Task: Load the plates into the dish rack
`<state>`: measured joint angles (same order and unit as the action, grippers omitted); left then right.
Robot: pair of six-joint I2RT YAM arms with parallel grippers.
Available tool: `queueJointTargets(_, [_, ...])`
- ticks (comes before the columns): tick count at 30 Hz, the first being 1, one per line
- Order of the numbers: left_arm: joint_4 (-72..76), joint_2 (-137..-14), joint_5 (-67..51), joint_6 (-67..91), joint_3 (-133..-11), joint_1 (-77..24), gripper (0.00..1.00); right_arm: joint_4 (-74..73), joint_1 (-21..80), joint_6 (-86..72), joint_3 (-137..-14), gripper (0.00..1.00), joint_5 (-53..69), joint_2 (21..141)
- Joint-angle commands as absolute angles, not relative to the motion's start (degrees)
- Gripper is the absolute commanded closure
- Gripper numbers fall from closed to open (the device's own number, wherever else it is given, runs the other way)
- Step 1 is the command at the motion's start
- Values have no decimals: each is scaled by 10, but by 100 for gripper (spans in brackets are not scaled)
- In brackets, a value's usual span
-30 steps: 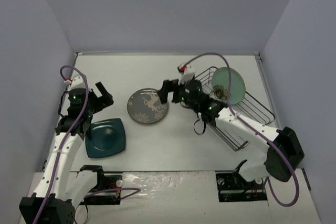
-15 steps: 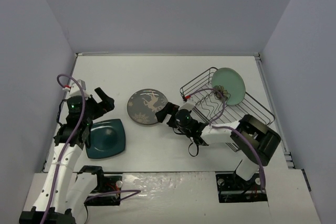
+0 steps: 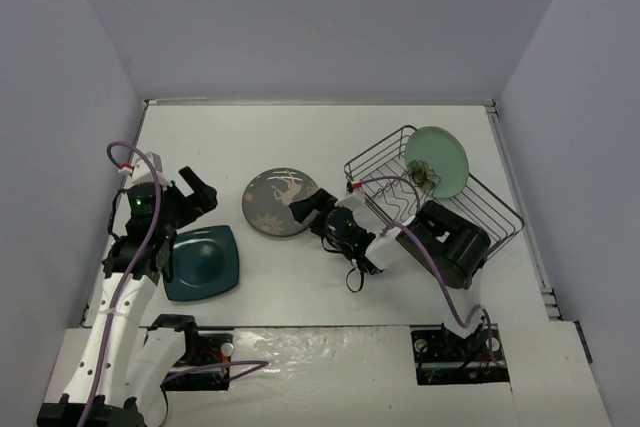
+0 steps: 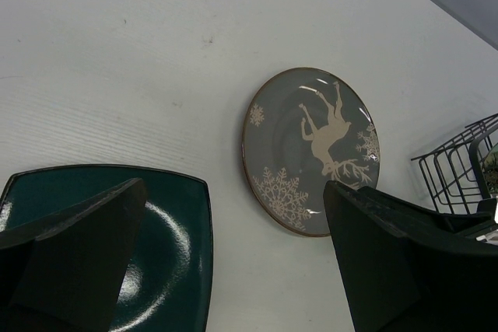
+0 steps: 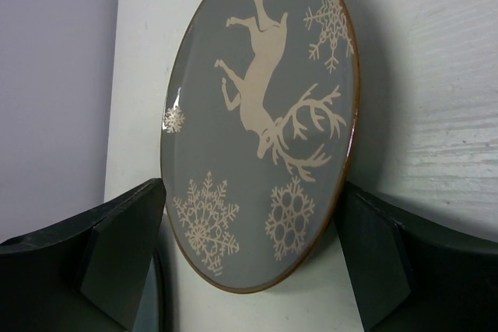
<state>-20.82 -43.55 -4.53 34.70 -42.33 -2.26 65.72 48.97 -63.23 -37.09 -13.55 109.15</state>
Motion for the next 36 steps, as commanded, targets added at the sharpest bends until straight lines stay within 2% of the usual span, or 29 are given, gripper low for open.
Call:
queueJointTargets(1, [-192, -434, -36, 353, -441, -25, 3, 674, 471, -689, -382, 23, -137, 1128])
queueJointTargets(3, [-195, -432, -35, 352, -441, -24, 3, 677, 468, -705, -380, 32, -136, 1137])
queueJointTargets(6, [-195, -430, -33, 352, -440, -25, 3, 683, 467, -726, -370, 41, -147, 1146])
queueJointTargets(8, [-195, -429, -33, 353, -439, -25, 3, 683, 468, -733, -364, 54, -154, 1149])
queueJointTargets(11, [-194, -429, -34, 353, -439, -25, 3, 662, 469, -739, -365, 65, -169, 1147])
queueJointTargets(15, [-195, -428, -33, 353, -439, -25, 3, 643, 476, -730, -365, 96, -192, 1133])
queueJointTargets(16, [-195, -428, -33, 353, -439, -25, 3, 634, 479, -727, -367, 100, -199, 1128])
queueJointTargets(25, [-196, -423, -33, 353, -440, -25, 3, 551, 540, -599, -390, 100, -323, 1013])
queueJointTargets(36, [-195, -424, -28, 354, -440, -25, 3, 575, 567, -363, -440, 100, -323, 876])
